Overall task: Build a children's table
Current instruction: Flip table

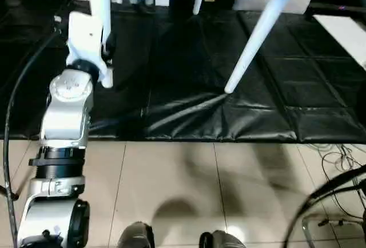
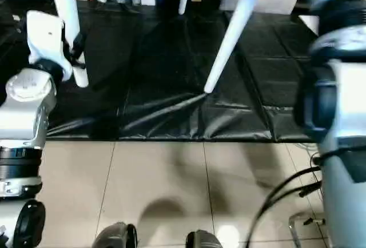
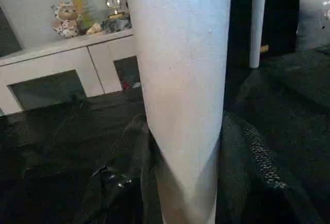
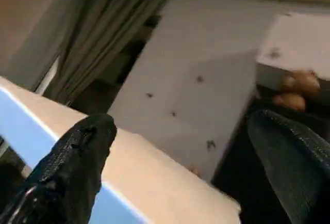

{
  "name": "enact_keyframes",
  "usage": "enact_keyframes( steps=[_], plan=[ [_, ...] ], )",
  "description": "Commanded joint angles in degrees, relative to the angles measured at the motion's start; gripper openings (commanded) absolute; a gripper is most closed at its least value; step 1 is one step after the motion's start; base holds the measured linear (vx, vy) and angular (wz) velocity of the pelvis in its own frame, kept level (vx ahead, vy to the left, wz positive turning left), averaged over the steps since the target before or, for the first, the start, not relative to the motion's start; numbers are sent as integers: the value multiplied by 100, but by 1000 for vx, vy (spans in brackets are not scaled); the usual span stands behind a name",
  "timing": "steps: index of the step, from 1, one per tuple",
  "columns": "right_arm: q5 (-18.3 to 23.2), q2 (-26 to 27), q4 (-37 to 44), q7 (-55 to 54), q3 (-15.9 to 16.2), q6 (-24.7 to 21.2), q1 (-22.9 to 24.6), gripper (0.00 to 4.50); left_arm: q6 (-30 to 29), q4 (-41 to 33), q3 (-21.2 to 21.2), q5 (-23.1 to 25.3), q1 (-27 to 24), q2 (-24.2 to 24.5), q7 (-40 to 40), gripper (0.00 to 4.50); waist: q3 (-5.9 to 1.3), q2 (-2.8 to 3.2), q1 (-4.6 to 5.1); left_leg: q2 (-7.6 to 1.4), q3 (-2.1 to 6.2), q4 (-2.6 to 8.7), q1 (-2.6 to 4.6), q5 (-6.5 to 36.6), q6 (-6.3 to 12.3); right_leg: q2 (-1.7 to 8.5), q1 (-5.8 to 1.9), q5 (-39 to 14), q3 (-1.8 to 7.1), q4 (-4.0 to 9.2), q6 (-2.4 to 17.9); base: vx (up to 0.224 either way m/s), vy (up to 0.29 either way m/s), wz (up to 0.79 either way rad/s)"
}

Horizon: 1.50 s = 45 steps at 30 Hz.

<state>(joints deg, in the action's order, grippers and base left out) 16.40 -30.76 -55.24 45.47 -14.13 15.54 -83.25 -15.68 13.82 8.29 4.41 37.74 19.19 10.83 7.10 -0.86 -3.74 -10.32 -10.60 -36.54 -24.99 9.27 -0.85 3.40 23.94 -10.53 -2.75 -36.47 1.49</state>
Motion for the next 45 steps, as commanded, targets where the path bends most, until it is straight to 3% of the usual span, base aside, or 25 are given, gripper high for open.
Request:
enact_keyframes(
  steps=[1, 2, 3, 4, 6, 9, 12, 16, 17, 19, 22, 23, 24, 27, 28, 29, 34, 37, 41, 45],
  plan=[
    [323, -33, 367, -173, -326, -339, 577, 450, 323, 33, -208, 118, -2, 207, 228, 161, -539, 278, 8, -272, 170, 430, 297, 1357, 233, 383, -245, 239, 197, 304, 1576, 0, 0, 0],
    [353, -17, 608, -299, -425, -427, 1007, 450, 476, 90, -202, 81, -21, 297, 318, 161, -533, 282, -2, -276, 170, 447, 306, 1342, 212, 379, -258, 333, 187, 318, 1600, 0, 0, 0],
    [353, -17, 608, -299, -425, -427, 1007, 450, 476, 90, -202, 81, -21, 297, 318, 161, -564, 261, -16, -271, 176, 433, 300, 1158, 211, 396, -299, 512, 183, 274, 1668, 0, 0, 0],
    [370, 38, 822, -397, -489, -517, 1442, 450, 627, 134, -198, 39, -42, 382, 442, 161, -558, 289, -7, -252, 168, 421, 277, 1070, 238, 393, -312, 579, 176, 267, 1725, 0, 0, 0],
    [447, 102, 985, -479, -556, -641, 1759, 450, 740, 176, -190, 9, -62, 430, 528, 161, -544, 270, -10, -236, 161, 409, 256, 919, 337, 414, -335, 595, 184, 257, 1789, 0, 0, 0],
    [562, 306, 1029, -464, -557, -836, 2455, 450, 974, 215, -176, -43, -185, 627, 780, 161, -480, 301, -15, -253, 147, 431, 269, 1025, 386, 435, -305, 150, 191, 327, 1761, 0, 0, 0],
    [593, 395, 1012, -315, -474, -963, 2598, 450, 1022, 235, -153, -78, -218, 700, 839, 161, -454, 315, 19, -274, 153, 460, 293, 1215, 276, 420, -285, -168, 184, 341, 1744, 0, 0, 0],
    [513, 629, 464, -27, -266, -1226, 2427, 450, 1142, 317, -179, -118, -262, 861, 934, 161, -419, 341, 55, -277, 162, 486, 296, 1442, 184, 430, -258, -462, 186, 344, 1741, 0, 0, 0],
    [438, 706, 217, -41, -224, -1231, 2278, 450, 1168, 317, -167, -143, -279, 886, 950, 161, -417, 317, 66, -279, 151, 489, 303, 1481, 154, 436, -250, -500, 196, 358, 1750, 0, 0, 0],
    [425, 826, -170, 51, -234, -1323, 2032, 450, 1202, 297, -155, -162, -313, 923, 980, 161, -409, 355, 66, -286, 151, 492, 311, 1533, 106, 447, -230, -562, 201, 356, 1765, 0, 0, 0],
    [242, 932, -597, -69, -142, -1293, 1820, 450, 1224, 278, -145, -187, -362, 952, 1008, 161, -420, 302, 67, -296, 145, 499, 301, 1428, 103, 442, -230, -463, 201, 323, 1773, 0, 0, 0],
    [89, 959, -753, -221, -53, -1188, 1760, 450, 1230, 279, -148, -193, -377, 966, 1018, 161, -410, 326, 64, -296, 135, 504, 298, 1374, 113, 443, -215, -441, 202, 323, 1770, 0, 0, 0],
    [49, 975, -822, -281, -28, -1151, 1730, 450, 1234, 283, -156, -201, -386, 980, 1026, 161, -414, 303, 63, -297, 127, 498, 299, 1328, 146, 457, -215, -409, 212, 323, 1778, 0, 0, 0],
    [90, 1013, -1003, -311, -47, -1120, 1614, 450, 1251, 303, -182, -236, -416, 1033, 1043, 161, -418, 302, 45, -298, 106, 496, 309, 1233, 220, 458, -213, -355, 223, 336, 1756, 0, 0, 0],
    [102, 1014, -1016, -278, -52, -1123, 1601, 450, 1250, 304, -186, -238, -420, 1039, 1046, 161, -430, 258, 47, -299, 97, 496, 306, 1191, 251, 457, -224, -325, 225, 333, 1756, 0, 0, 0],
    [119, 1018, -1048, -210, -59, -1123, 1574, 450, 1251, 311, -193, -242, -425, 1052, 1052, 161, -432, 274, 21, -307, 96, 492, 312, 1132, 279, 461, -217, -314, 222, 328, 1756, 0, 0, 0],
    [202, 1031, -1003, 480, -96, -1216, 1552, 450, 1301, 539, -196, -222, -467, 1079, 1008, 161, -438, 234, 24, -309, 87, 503, 299, 1203, 287, 453, -224, -493, 220, 331, 1694, 0, 0, 0],
    [366, 1041, -478, 1021, -3, -1459, 1776, 450, 1348, 672, -224, -210, -503, 1091, 989, 161, -437, 245, 11, -310, 80, 496, 293, 1089, 354, 455, -227, -426, 226, 334, 1697, 0, 0, 0],
    [473, 1040, 25, 1146, 66, -1646, 1978, 450, 1368, 769, -250, -170, -556, 1139, 960, 161, -491, 272, -13, -319, 80, 471, 296, 785, 489, 458, -227, -74, 217, 290, 1724, 0, 0, 0],
    [509, 1058, 314, 1197, 42, -1727, 2131, 450, 1360, 833, -263, -134, -645, 1220, 918, 161, -498, 272, -34, -322, 77, 475, 302, 832, 456, 456, -220, -149, 217, 299, 1729, 0, 0, 0]
  ],
)
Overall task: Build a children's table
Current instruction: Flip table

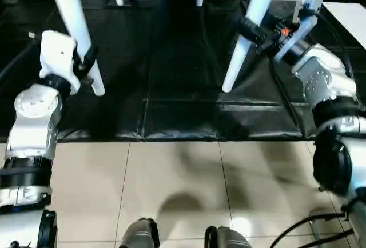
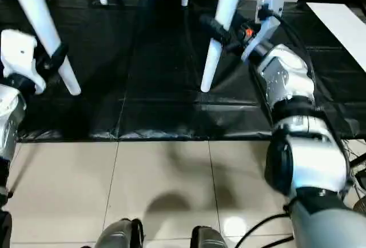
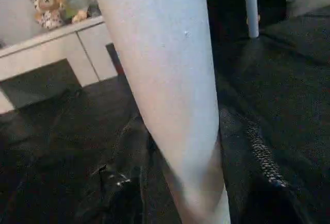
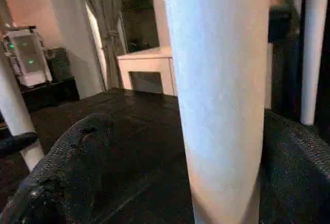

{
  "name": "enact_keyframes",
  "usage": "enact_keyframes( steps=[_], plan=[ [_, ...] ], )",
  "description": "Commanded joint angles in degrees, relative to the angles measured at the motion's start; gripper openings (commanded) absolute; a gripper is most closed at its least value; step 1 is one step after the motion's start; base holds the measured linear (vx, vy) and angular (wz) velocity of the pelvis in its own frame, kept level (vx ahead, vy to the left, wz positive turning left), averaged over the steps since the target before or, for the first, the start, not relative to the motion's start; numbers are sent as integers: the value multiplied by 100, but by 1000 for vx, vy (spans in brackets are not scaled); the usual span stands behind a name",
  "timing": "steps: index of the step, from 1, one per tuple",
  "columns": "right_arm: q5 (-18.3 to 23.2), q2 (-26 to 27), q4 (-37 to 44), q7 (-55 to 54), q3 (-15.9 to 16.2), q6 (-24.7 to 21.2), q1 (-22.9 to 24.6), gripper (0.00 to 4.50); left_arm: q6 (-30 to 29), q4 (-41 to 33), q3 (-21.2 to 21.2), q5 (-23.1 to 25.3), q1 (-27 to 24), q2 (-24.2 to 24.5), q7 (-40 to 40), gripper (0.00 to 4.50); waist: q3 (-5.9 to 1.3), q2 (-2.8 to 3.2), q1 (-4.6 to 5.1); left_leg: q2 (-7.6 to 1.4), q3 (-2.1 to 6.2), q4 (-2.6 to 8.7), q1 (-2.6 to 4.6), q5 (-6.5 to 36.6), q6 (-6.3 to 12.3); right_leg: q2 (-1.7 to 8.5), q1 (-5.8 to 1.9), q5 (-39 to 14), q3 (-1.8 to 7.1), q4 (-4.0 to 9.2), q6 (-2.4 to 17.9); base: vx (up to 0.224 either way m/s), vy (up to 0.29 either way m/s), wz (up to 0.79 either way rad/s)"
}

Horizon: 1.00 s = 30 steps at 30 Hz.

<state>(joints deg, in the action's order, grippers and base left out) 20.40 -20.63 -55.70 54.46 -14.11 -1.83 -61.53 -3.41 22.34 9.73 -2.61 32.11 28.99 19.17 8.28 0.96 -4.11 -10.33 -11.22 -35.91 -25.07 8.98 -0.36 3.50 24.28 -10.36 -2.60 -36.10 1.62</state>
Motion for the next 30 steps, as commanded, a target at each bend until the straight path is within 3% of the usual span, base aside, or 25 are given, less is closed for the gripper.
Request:
enact_keyframes(
  steps=[1, 3, 6, 7, 8, 10, 12, 14, 16, 19, 22, 24, 25, 26, 27, 28, 29, 30],
  plan=[
    [155, 60, 581, 290, 21, -105, 69, 450, 151, 77, -382, 558, -125, 278, 63, 161, -613, 89, 4, -320, 140, 417, 308, 883, 394, 441, -251, -201, 202, 267, 1707, 0, 0, 0],
    [252, 89, 911, 246, -9, -265, 228, 450, 216, 227, -338, 539, -168, 326, 59, 161, -624, 57, -3, -316, 137, 427, 318, 943, 334, 444, -261, -309, 208, 283, 1652, 0, 0, 0],
    [353, 121, 1332, 115, 2, -410, 482, 450, 312, 407, -233, 468, -207, 374, 69, 161, -624, 67, 1, -316, 140, 444, 331, 1010, 252, 441, -244, -386, 213, 292, 1573, 0, 0, 0],
    [356, 137, 1444, 10, -4, -415, 584, 450, 359, 483, -170, 395, -227, 397, 124, 161, -628, 22, 8, -310, 135, 444, 325, 1000, 225, 453, -258, -425, 221, 293, 1570, 0, 0, 0],
    [355, 139, 1456, -4, -5, -414, 597, 450, 364, 492, -161, 384, -230, 400, 134, 217, -621, 39, 8, -310, 138, 449, 324, 1015, 209, 457, -247, -478, 223, 300, 1559, 0, 0, 0],
    [373, 194, 1791, -226, -45, -436, 908, 450, 486, 549, 44, 122, -318, 450, 321, 231, -627, 35, 19, -311, 135, 461, 338, 1077, 138, 460, -239, -590, 229, 316, 1496, 0, 0, 0],
    [457, 269, 2170, -471, -188, -408, 1235, 450, 623, 473, 205, -155, -442, 507, 606, 251, -617, -10, 50, -307, 139, 494, 326, 1065, 114, 467, -248, -674, 248, 328, 1338, 0, 0, 0],
    [603, 327, 2423, -596, -350, -428, 1451, 450, 684, 361, 288, -291, -559, 565, 773, 278, -611, 23, 57, -305, 124, 496, 356, 1130, 62, 462, -218, -765, 260, 355, 1357, 0, 0, 0],
    [795, 378, 2744, -614, -482, -503, 1735, 450, 714, 297, 379, -443, -667, 596, 861, 274, -608, 57, 53, -306, 128, 509, 362, 1232, 18, 451, -211, -770, 264, 353, 1351, 0, 0, 0],
    [936, 436, 3219, -450, -458, -575, 2236, 450, 728, 180, 530, -676, -882, 627, 1009, 305, -558, 50, 42, -309, 137, 555, 375, 1557, -56, 451, -197, -1061, 269, 403, 1264, 0, 0, 0],
    [1012, 515, 3956, -470, -364, -619, 3012, 450, 788, -181, 878, -1063, -1411, 548, 1124, 313, -508, 56, 48, -326, 162, 616, 395, 1950, -205, 462, -170, -1525, 287, 454, 1131, 0, 0, 0],
    [1133, 551, 4369, -530, -351, -767, 3344, 450, 739, -439, 1065, -1341, -1698, 456, 1254, 334, -514, 61, 44, -325, 166, 629, 391, 1929, -230, 465, -184, -1518, 293, 452, 1108, 0, 0, 0],
    [1328, 595, 4906, -606, -338, -1049, 3779, 450, 488, -1000, 1288, -1884, -2184, 257, 1516, 351, -526, 67, 45, -319, 164, 633, 391, 1895, -178, 467, -194, -1479, 299, 460, 1123, 0, 0, 0],
    [1399, 609, 5099, -640, -326, -1157, 3943, 450, 389, -1222, 1349, -2093, -2370, 182, 1616, 359, -505, 61, 43, -328, 159, 657, 369, 1862, -131, 461, -189, -1471, 300, 482, 1132, 0, 0, 0],
    [1442, 603, 5330, -641, -235, -1321, 4203, 450, 176, -1697, 1273, -2383, -2759, 76, 1780, 355, -512, 76, 33, -329, 161, 655, 387, 1903, -129, 466, -188, -1501, 299, 488, 1136, 0, 0, 0],
    [1442, 603, 5330, -641, -235, -1321, 4203, 450, 176, -1697, 1273, -2383, -2759, 76, 1780, 358, -514, 70, 30, -348, 163, 662, 389, 1895, -131, 471, -194, -1466, 303, 485, 1144, 0, 0, 0],
    [1448, 592, 5695, -637, -8, -1537, 4658, 450, -142, -2396, 1019, -2726, -3385, -51, 1973, 374, -517, 83, 30, -339, 155, 664, 388, 1857, -114, 451, -190, -1412, 302, 479, 1141, 0, 0, 0],
    [1438, 585, 5795, -638, 81, -1609, 4794, 450, -229, -2590, 889, -2814, -3572, -98, 1992, 374, -500, 75, 23, -355, 162, 686, 371, 1851, -90, 449, -199, -1387, 307, 495, 1125, 0, 0, 0]
  ],
)
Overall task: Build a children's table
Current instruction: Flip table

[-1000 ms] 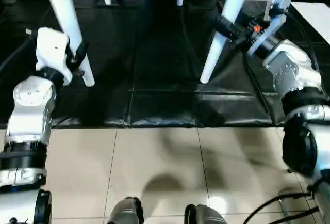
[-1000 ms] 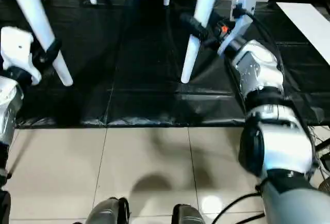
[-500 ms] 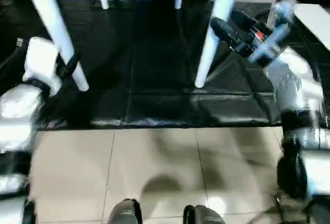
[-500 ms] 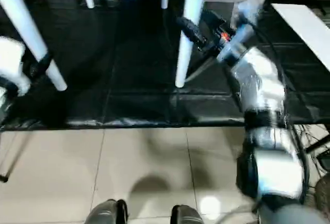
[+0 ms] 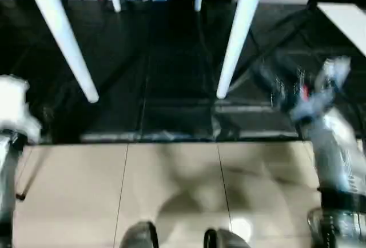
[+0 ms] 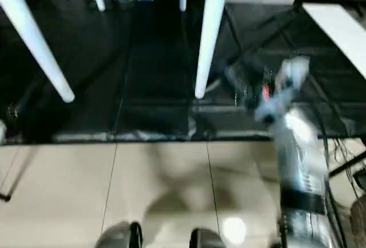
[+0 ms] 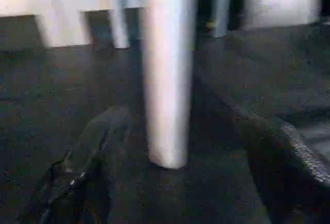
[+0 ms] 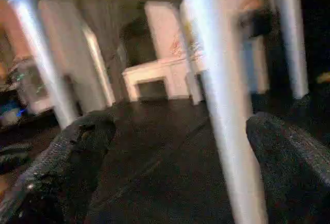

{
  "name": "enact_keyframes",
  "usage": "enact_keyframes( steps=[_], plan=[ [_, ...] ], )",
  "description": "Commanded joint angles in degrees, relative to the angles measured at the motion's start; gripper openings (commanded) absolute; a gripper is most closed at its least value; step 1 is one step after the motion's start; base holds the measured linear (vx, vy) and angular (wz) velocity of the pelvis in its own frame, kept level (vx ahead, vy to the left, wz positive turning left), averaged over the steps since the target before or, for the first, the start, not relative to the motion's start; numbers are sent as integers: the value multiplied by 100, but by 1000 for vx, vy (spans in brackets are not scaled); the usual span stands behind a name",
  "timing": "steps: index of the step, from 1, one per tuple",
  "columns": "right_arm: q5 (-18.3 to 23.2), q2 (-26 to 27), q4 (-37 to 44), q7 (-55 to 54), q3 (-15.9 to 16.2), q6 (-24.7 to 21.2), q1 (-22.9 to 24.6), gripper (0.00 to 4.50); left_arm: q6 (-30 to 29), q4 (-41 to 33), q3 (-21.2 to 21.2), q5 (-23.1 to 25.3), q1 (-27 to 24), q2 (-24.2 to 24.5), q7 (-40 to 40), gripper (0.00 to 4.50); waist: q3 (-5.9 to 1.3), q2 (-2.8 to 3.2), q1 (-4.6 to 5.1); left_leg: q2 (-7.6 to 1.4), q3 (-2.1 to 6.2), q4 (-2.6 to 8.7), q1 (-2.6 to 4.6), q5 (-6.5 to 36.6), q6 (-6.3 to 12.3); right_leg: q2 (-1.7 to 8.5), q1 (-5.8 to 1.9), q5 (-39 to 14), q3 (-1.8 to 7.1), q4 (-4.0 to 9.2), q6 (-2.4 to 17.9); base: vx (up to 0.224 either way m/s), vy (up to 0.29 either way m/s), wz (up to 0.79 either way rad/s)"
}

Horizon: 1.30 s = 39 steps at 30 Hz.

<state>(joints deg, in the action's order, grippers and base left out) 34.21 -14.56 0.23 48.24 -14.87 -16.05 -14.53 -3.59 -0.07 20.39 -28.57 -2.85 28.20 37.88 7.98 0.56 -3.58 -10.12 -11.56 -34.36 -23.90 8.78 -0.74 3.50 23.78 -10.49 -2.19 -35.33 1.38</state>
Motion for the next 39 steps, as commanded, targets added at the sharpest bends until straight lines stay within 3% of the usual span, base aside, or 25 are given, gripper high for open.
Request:
enact_keyframes(
  steps=[1, 2, 3, 5, 7, 9, 10, 11, 13, 14, 17, 18, 19, 20, 21, 23, 25, 27, 28, 29, 33, 35, 37, 38, 39],
  plan=[
    [53, -53, 460, 13, 412, -394, 455, 450, -393, -793, -548, -376, -540, -123, 149, 402, -412, 125, -20, -359, 188, 557, 264, 2144, -58, 434, -116, -1744, 267, 488, 1052, 0, 0, 0],
    [53, -54, 466, 14, 419, -399, 465, 450, -397, -803, -557, -379, -551, -125, 149, 402, -418, 124, -33, -369, 193, 562, 276, 2205, -80, 441, -124, -1862, 273, 509, 995, 0, 0, 0],
    [-12, -143, 700, 128, 759, -580, 859, 450, -523, -1064, -975, -378, -929, -233, 147, 399, -368, 125, -29, -351, 188, 567, 291, 2373, -116, 432, -70, -2182, 288, 559, 886, 0, 0, 0],
    [-104, -248, 781, 297, 1069, -687, 1170, 450, -612, -1094, -1345, -281, -1146, -311, 184, 416, -305, 112, -40, -367, 216, 609, 290, 2646, -228, 432, -61, -2571, 304, 610, 671, 0, 0, 0],
    [-290, -338, 655, 435, 1342, -774, 1445, 450, -604, -826, -1632, 53, -1234, -501, 222, 444, -250, 114, -45, -348, 243, 622, 325, 2888, -332, 463, -28, -3098, 324, 687, 464, 0, 0, 0],
    [-556, -405, 364, 520, 1604, -802, 1698, 450, -617, -336, -1858, 477, -1278, -729, 248, 446, -151, 83, -14, -320, 298, 628, 401, 3341, -470, 493, 10, -4019, 320, 823, 147, 0, 0, 0],
    [-613, -410, 272, 508, 1651, -815, 1738, 450, -666, -225, -1901, 528, -1289, -765, 226, 446, -142, 91, -2, -317, 320, 627, 424, 3429, -501, 511, 6, -4183, 314, 840, 108, 0, 0, 0],
    [-722, -411, 117, 485, 1758, -786, 1807, 450, -610, -22, -2000, 633, -1290, -809, 147, 446, -152, 79, 37, -312, 383, 652, 411, 3452, -516, 544, -67, -4238, 276, 863, 93, 0, 0, 0],
    [-939, -441, -130, 440, 1976, -736, 1892, 450, -592, 323, -2141, 794, -1247, -869, -34, 446, -165, 57, 60, -326, 404, 698, 359, 3339, -498, 548, -127, -4029, 258, 841, 115, 0, 0, 0],
    [-1179, -442, -450, 311, 2211, -664, 1942, 450, -477, 708, -2315, 1028, -1168, -893, -244, 446, -168, 82, 70, -332, 415, 732, 336, 3264, -489, 532, -156, -3727, 249, 812, 178, 0, 0, 0],
    [-1411, -394, -808, 165, 2397, -534, 1942, 450, -498, 1100, -2431, 1253, -1038, -941, -513, 446, -150, 90, 94, -341, 397, 733, 380, 3377, -483, 534, -105, -3441, 279, 828, 343, 0, 0, 0],
    [-2090, -137, -1885, -770, 2534, -260, 1688, 450, -592, 1821, -2446, 1517, -680, -1176, -877, 446, -122, 33, 136, -331, 384, 716, 385, 3425, -480, 542, -58, -3519, 283, 840, 378, 0, 0, 0],
    [-2090, -137, -1885, -770, 2534, -260, 1688, 450, -592, 1821, -2446, 1517, -680, -1176, -877, 446, -105, 62, 168, -297, 374, 687, 430, 3489, -506, 538, -16, -3656, 264, 870, 392, 0, 0, 0],
    [-2358, 36, -2598, -1339, 2518, -324, 1490, 450, -677, 2343, -2478, 1782, -366, -1334, -1270, 446, -85, 33, 190, -288, 397, 676, 487, 3635, -514, 549, -13, -3882, 237, 923, 365, 0, 0, 0],
    [-2335, 177, -3022, -1616, 2380, -316, 1374, 450, -771, 2618, -2507, 1849, -191, -1412, -1396, 446, -69, 63, 209, -283, 423, 674, 485, 3650, -525, 563, -32, -3853, 231, 899, 375, -66, 29, -3],
    [-2166, 472, -3788, -1791, 2113, -100, 1181, 450, -788, 3286, -2569, 1983, 155, -1570, -1635, 446, -53, 55, 236, -263, 425, 651, 534, 3834, -495, 561, 0, -3899, 194, 936, 364, 0, 0, 0],
    [-2105, 615, -4161, -1950, 2007, 5, 1075, 450, -850, 3741, -2563, 1995, 353, -1669, -1778, 446, -41, 52, 251, -290, 465, 688, 491, 3900, -468, 598, -64, -3834, 157, 924, 334, 0, 0, 0],
    [-2126, 759, -4683, -2350, 1982, 109, 886, 450, -852, 4277, -2487, 1933, 566, -1771, -1906, 446, -40, 93, 298, -319, 502, 783, 397, 4030, -539, 582, -141, -3456, 129, 837, 436, 0, 0, 0],
    [-2126, 759, -4683, -2350, 1982, 109, 886, 450, -852, 4277, -2487, 1933, 566, -1771, -1906, 446, -55, 101, 302, -330, 505, 802, 382, 4006, -568, 585, -153, -3291, 147, 800, 485, 0, 0, 0],
    [-2119, 923, -5149, -2575, 1926, 214, 755, 450, -827, 4634, -2411, 1971, 698, -1835, -2153, 446, -61, 84, 332, -326, 464, 791, 372, 3887, -536, 609, -113, -3014, 200, 805, 623, 0, 0, 0],
    [-2427, 1168, -6128, -3004, 1891, 411, 525, 450, -780, 5179, -2184, 2002, 882, -1997, -2408, 446, -30, 71, 323, -312, 431, 701, 445, 3695, -397, 687, -55, -3357, 233, 911, 705, 0, 0, 0],
    [-2677, 1202, -6523, -3194, 1998, 613, 444, 450, -782, 5479, -2225, 2095, 975, -2075, -2511, 446, -28, 69, 324, -320, 428, 705, 493, 3836, -420, 650, -20, -3404, 209, 924, 639, 0, 0, 0],
    [-2742, 1205, -6661, -3235, 2050, 724, 406, 450, -710, 5629, -2259, 2114, 1018, -2140, -2516, 446, -23, 72, 324, -323, 425, 729, 495, 3919, -431, 630, -23, -3394, 199, 924, 607, 0, 0, 0],
    [-2765, 1228, -6755, -3170, 2095, 794, 377, 450, -605, 5742, -2257, 2079, 1044, -2257, -2518, 446, -15, 41, 320, -327, 417, 733, 512, 3969, -434, 626, -2, -3386, 210, 927, 598, 0, 0, 0],
    [-2780, 1246, -6785, -3110, 2119, 830, 364, 450, -544, 5814, -2221, 2034, 1064, -2330, -2537, 446, -14, 63, 312, -332, 423, 734, 503, 3992, -438, 640, -12, -3374, 213, 925, 606, 0, 0, 0]
  ],
)
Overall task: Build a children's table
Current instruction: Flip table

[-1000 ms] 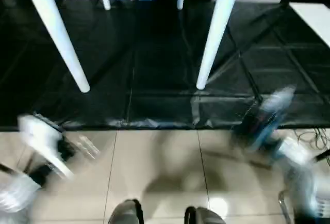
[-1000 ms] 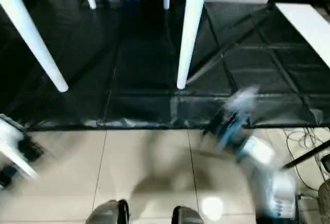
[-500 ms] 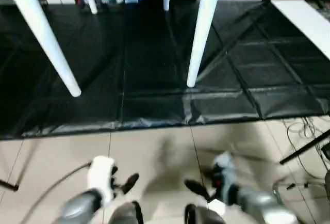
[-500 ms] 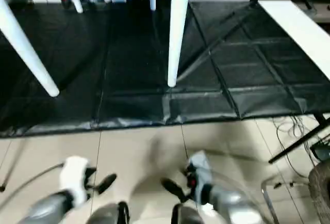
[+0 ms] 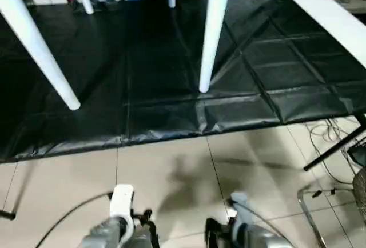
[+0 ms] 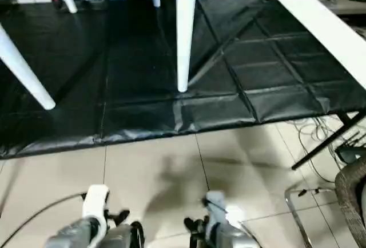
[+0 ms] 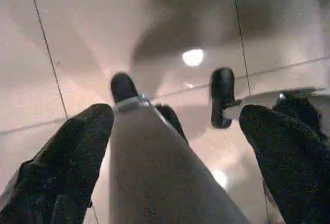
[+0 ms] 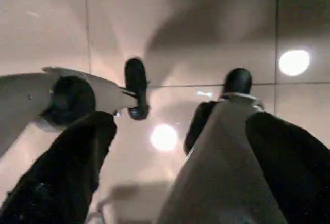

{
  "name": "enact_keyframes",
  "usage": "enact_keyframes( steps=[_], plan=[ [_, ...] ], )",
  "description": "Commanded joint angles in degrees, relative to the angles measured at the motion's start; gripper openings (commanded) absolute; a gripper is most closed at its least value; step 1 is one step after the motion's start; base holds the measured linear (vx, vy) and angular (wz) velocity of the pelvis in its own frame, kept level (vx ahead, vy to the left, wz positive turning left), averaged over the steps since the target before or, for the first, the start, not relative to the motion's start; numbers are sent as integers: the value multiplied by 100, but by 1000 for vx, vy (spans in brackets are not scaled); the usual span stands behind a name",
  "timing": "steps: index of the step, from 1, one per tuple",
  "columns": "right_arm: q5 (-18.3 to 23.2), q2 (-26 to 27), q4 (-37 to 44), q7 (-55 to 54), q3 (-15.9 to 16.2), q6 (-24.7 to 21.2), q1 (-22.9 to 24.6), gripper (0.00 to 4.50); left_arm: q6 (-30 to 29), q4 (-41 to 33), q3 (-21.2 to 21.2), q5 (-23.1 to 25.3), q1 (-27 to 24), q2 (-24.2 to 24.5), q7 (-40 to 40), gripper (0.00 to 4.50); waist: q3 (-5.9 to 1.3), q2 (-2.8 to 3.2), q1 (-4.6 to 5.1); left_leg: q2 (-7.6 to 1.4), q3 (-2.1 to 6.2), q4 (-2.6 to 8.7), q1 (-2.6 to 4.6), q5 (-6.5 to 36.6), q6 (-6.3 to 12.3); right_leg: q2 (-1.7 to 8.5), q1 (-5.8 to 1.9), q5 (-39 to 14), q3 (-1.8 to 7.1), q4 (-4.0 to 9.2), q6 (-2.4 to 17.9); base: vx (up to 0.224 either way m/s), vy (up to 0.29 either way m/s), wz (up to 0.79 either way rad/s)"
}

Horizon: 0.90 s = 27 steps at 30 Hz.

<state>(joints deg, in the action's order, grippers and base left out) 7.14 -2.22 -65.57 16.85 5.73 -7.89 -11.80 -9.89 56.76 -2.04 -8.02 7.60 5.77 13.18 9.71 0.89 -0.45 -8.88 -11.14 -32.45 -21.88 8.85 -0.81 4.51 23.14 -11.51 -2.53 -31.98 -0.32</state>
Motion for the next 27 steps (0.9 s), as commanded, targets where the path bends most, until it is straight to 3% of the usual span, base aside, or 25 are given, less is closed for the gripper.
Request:
enact_keyframes(
  steps=[1, 2, 3, 4, 5, 6, 7, 9, 10, 11, 12, 13, 14, 15, 16, 17, 18, 19, 20, 21, 22, 23, 24, 26, 27],
  plan=[
    [-111, 23, -261, 54, 81, 59, 59, 450, 122, 276, 76, -45, 82, -153, -136, 446, -192, 25, -3, -459, 376, 551, 293, 3982, -425, 534, 44, -3240, 251, 585, 786, 0, 0, 0],
    [-147, 32, -311, 71, 96, 102, 29, 450, 151, 407, 127, -61, 142, -201, -198, 446, -188, -8, -12, -457, 360, 555, 295, 3970, -405, 527, 63, -3209, 259, 588, 793, 0, 0, 0],
    [-162, 52, -374, 109, 75, 162, -11, 450, 234, 604, 168, -37, 234, -237, -229, 446, -173, -103, -76, -376, 546, 674, -15, 3905, -159, 669, -189, -3276, 63, 464, 814, 15, -5, 18],
    [-194, 75, -466, 143, 33, 219, -58, 450, 312, 801, 212, -7, 326, -267, -257, 446, -236, -43, -100, -290, 581, 704, -179, 3542, 121, 684, -338, -3274, -32, 437, 740, 15, -5, 18],
    [-275, 91, -534, 191, 57, 314, -98, 450, 395, 973, 249, 16, 406, -284, -268, 446, -246, -42, -105, -259, 604, 674, -158, 3508, 174, 731, -323, -3518, -84, 476, 714, 24, -9, 43],
    [-318, 102, -570, 222, 73, 361, -119, 450, 445, 1076, 285, 13, 452, -292, -268, 446, -230, -35, -128, -211, 625, 501, -74, 3448, 143, 889, -314, -4141, -138, 659, 636, 19, -20, 53],
    [-381, 116, -637, 239, 98, 401, -152, 450, 508, 1215, 340, 13, 504, -282, -266, 446, -210, -36, -128, -217, 642, 433, -66, 3428, 110, 955, -361, -4426, -189, 724, 580, 19, -20, 53],
    [-410, 120, -667, 241, 115, 417, -166, 450, 539, 1282, 366, 14, 524, -268, -260, 446, -108, 64, -138, -210, 638, 395, -56, 3861, -109, 900, -514, -5163, -493, 855, 327, 24, -16, 52],
    [-428, 125, -701, 237, 121, 417, -182, 450, 575, 1349, 389, 16, 533, -244, -255, 446, -72, 152, -133, -153, 594, 751, -284, 4532, -300, 551, -750, -4757, -699, 493, 354, 16, -9, 51],
    [-440, 132, -737, 233, 122, 408, -197, 450, 620, 1421, 412, 15, 533, -211, -250, 446, -143, 259, -315, 107, 468, 1268, -599, 4975, -517, -136, -1206, -3005, -627, -592, 492, 6, 10, 67],
    [-514, 140, -794, 248, 176, 446, -213, 450, 698, 1535, 446, 33, 526, -150, -233, 446, -174, 69, -301, 129, 409, 1211, -135, 4408, -569, 42, -626, -2494, -396, -368, 912, 107, -74, 96],
    [-545, 143, -810, 244, 200, 465, -213, 450, 720, 1564, 460, 36, 522, -137, -229, 446, -144, -108, -310, 73, 521, 797, 10, 4026, -612, 570, -420, -3427, -177, 147, 1081, 107, -74, 96],
    [-564, 144, -820, 240, 213, 477, -213, 450, 733, 1582, 471, 38, 520, -131, -227, 446, -44, -221, -351, 99, 604, -530, 626, 2055, 50, 1461, 75, -4525, 167, 1148, 1304, 81, -114, 95],
    [-469, 145, -885, 14, 36, 459, -222, 450, 819, 1691, 504, 70, 520, -91, -258, 446, -65, 1, -337, -149, 844, -422, 231, 535, 71, 1392, -467, -4362, 533, 865, 1249, 50, 13, 40],
    [-463, 140, -907, -89, -1, 480, -218, 450, 851, 1737, 514, 87, 516, -61, -278, 446, -29, -17, -360, -529, 899, 219, 188, 1125, -282, 778, -601, -3019, 170, 416, 1306, 50, 13, 40],
    [-465, 138, -915, -125, -12, 491, -216, 450, 863, 1755, 518, 94, 515, -51, -285, 446, -83, -9, -327, -579, 855, 464, 275, 1620, -351, 397, -460, -2246, 50, 184, 1308, 89, 62, 16],
    [-420, 145, -961, -236, -165, 547, -206, 450, 906, 1853, 540, 137, 523, -1, -313, 446, -285, 68, -194, -602, 868, 420, 418, 1299, -305, 305, -342, -454, 83, -101, 1401, 86, 46, 17],
    [-337, 151, -980, -278, -288, 556, -201, 450, 920, 1895, 560, 163, 531, 17, -317, 446, -342, 87, -145, -537, 842, 349, 394, 777, -124, 330, -344, 177, 93, -129, 1453, 86, 46, 17],
    [-260, 152, -994, -359, -397, 558, -194, 450, 935, 1924, 583, 173, 525, 41, -311, 446, -464, 17, -90, -378, 756, 122, 261, -1118, 673, 398, -431, 1703, 120, -225, 1531, 123, 45, -6],
    [-221, 153, -1009, -416, -466, 562, -192, 450, 954, 1951, 605, 182, 524, 57, -304, 446, -534, -4, -94, -310, 745, 35, 249, -1864, 998, 383, -472, 2253, 114, -302, 1530, 99, 27, -6],
    [-146, 164, -1025, -451, -559, 546, -180, 450, 988, 1974, 633, 184, 453, 117, -272, 446, -578, -1, -87, -289, 736, -33, 277, -2356, 1267, 372, -424, 2557, 126, -326, 1537, 99, 27, -6],
    [-94, 172, -1040, -480, -628, 515, -169, 450, 1009, 1992, 656, 186, 388, 169, -248, 446, -591, -41, -14, -274, 750, -83, 212, -2789, 1695, 410, -406, 2646, 153, -336, 1512, 66, 7, -1],
    [-88, 172, -1075, -555, -667, 414, -157, 450, 997, 2012, 690, 192, 327, 214, -238, 446, -539, -21, -10, -261, 681, -72, 164, -2431, 1886, 476, -364, 2325, 169, -255, 1529, 0, 0, 0],
    [-111, 177, -1101, -598, -679, 351, -129, 450, 1014, 2030, 709, 202, 308, 217, -210, 446, -546, -50, 38, -299, 651, -17, 42, -1717, 1941, 594, -462, 2065, 188, -234, 1600, 0, 0, 0],
    [-136, 178, -1112, -632, -672, 320, -117, 450, 1019, 2041, 714, 209, 296, 207, -228, 446, -500, -59, 40, -356, 620, 44, 7, -1087, 1873, 630, -462, 1682, 184, -181, 1627, 0, 0, 0]
  ],
)
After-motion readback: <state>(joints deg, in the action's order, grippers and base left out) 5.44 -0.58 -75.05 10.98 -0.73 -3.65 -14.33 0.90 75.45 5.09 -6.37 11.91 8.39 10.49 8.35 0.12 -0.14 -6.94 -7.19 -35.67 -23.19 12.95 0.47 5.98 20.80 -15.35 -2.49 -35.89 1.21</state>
